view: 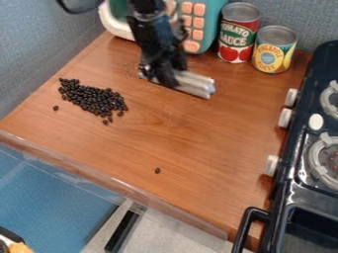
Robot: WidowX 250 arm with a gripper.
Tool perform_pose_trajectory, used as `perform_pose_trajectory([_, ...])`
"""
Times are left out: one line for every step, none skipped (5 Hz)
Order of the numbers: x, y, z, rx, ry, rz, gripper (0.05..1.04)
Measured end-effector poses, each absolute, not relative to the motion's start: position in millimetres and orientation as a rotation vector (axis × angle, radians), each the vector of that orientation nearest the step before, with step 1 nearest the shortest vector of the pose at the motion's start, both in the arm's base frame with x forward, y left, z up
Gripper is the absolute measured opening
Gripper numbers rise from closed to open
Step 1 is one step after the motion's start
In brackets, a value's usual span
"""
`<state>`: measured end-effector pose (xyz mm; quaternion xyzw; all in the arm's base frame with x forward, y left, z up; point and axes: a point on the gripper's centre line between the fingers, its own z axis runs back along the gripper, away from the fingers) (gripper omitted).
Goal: Sweep into pile
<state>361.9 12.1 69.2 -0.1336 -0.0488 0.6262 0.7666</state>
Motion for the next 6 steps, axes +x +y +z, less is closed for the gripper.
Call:
perform_pose_trajectory([361,-6,66,-0.244,-0.129,1.281,0.363])
perform_pose_trajectory([361,-25,50,-0.159,-0.18,1.198,0.363])
perform_pose_trajectory([360,-32,25,-0.052,-0.197,1.118,0.364])
perform_pose_trajectory([369,-33,20,-0.006,-0.209,1.079,0.364])
perform_pose_trajectory([373,-34,18,0.013,-0.17,1.083,0.429])
perform_pose_trajectory([371,-25,11,0.009,-0.071,1.115,0.749])
